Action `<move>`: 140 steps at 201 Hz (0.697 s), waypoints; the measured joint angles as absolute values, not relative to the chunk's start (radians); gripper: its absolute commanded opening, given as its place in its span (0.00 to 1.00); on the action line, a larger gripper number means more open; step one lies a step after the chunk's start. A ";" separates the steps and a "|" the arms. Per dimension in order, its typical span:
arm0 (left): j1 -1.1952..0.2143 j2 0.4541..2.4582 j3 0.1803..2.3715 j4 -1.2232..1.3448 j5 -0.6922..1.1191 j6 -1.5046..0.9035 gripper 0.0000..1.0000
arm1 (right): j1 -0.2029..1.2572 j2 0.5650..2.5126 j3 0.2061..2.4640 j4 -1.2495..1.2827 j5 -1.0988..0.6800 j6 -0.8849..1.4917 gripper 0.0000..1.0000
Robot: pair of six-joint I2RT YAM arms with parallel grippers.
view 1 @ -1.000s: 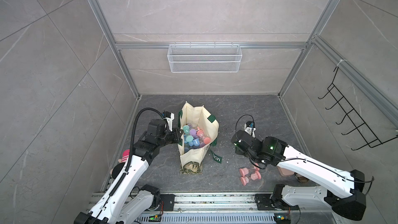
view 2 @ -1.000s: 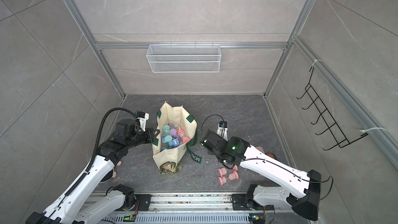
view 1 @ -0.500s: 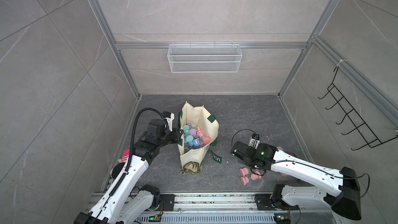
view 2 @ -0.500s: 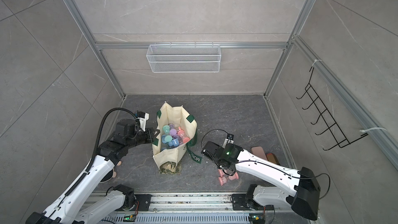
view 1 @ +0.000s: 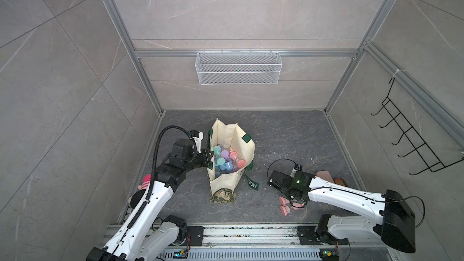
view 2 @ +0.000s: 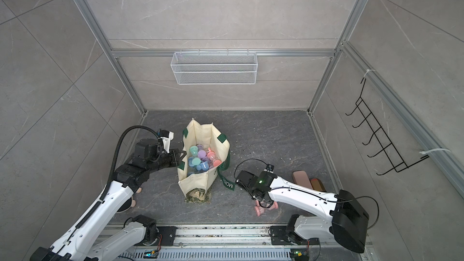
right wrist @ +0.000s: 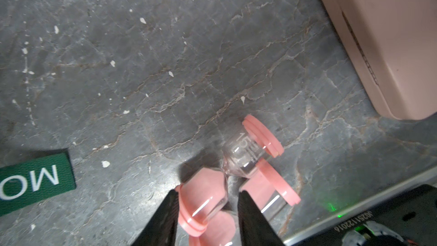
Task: Put the hourglass into the canvas bag
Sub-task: Pick up the hourglass from the center of the board.
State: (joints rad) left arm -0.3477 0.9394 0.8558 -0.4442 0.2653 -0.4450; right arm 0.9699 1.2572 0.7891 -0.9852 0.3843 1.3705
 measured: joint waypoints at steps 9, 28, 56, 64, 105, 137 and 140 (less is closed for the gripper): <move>-0.348 0.939 0.856 -0.444 0.265 -0.445 0.00 | 0.965 1.257 0.778 -0.978 0.377 1.370 0.45; -0.348 0.939 0.856 -0.444 0.265 -0.445 0.00 | 0.955 1.270 0.769 -0.963 0.368 1.370 0.45; -0.348 0.939 0.856 -0.444 0.265 -0.445 0.00 | 0.941 1.284 0.741 -0.912 0.348 1.370 0.45; -0.348 0.939 0.856 -0.444 0.265 -0.445 0.00 | 0.935 1.289 0.732 -0.901 0.343 1.369 0.45; -0.348 0.939 0.856 -0.444 0.265 -0.445 0.00 | 0.928 1.297 0.721 -0.868 0.324 1.369 0.45; -0.348 0.939 0.856 -0.444 0.265 -0.445 0.00 | 0.927 1.297 0.712 -0.862 0.324 1.369 0.45; -0.348 0.939 0.856 -0.444 0.265 -0.445 0.00 | 0.927 1.297 0.710 -0.861 0.324 1.369 0.45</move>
